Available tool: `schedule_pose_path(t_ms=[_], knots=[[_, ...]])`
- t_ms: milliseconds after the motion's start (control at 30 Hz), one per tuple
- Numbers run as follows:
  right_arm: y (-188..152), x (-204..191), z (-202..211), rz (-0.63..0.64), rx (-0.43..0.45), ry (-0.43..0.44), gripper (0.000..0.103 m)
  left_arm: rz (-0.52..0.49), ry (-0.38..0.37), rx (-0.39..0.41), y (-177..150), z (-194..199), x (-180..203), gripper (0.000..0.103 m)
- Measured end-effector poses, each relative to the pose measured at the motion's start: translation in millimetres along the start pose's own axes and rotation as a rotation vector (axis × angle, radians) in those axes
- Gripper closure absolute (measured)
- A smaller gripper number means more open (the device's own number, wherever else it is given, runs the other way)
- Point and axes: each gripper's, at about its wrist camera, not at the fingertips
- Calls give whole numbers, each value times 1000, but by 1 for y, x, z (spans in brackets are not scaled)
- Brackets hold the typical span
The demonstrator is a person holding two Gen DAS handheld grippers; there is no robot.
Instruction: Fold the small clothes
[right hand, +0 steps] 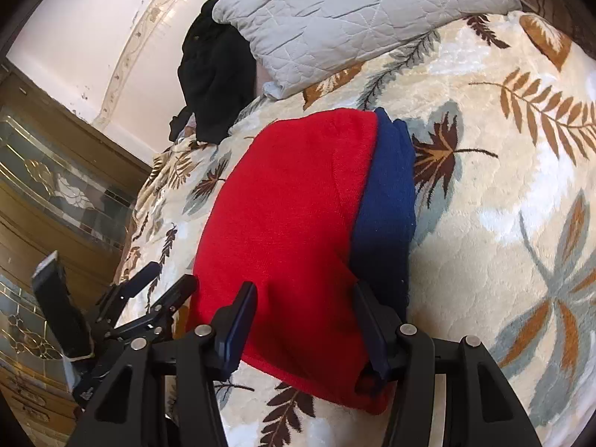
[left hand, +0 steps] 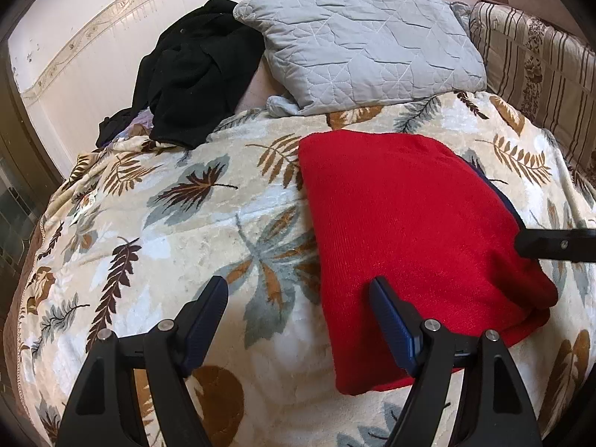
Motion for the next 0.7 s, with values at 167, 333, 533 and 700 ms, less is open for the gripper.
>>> schedule_pose_path(t_ms=[167,333,533,700], knots=[[2,4,13,-18,44,29,45,7,0,5,-1,-1,0,24],[7,16,26,-62,88,34,45,15,-7,8,1,0,-1,24],[13,32,22,-126,72,42,45,18,-16,4,4,-3,0,24],[14,33,18,-131,64,39,45,16,-16,0,6,-6,1,24]])
Point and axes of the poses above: each gripper's, at about its wrist camera, not at the fingertips, and z roughly against the way its jaws point, x to its right, y to its top, and after that the axes turned 5 degrees about -y, right-handed
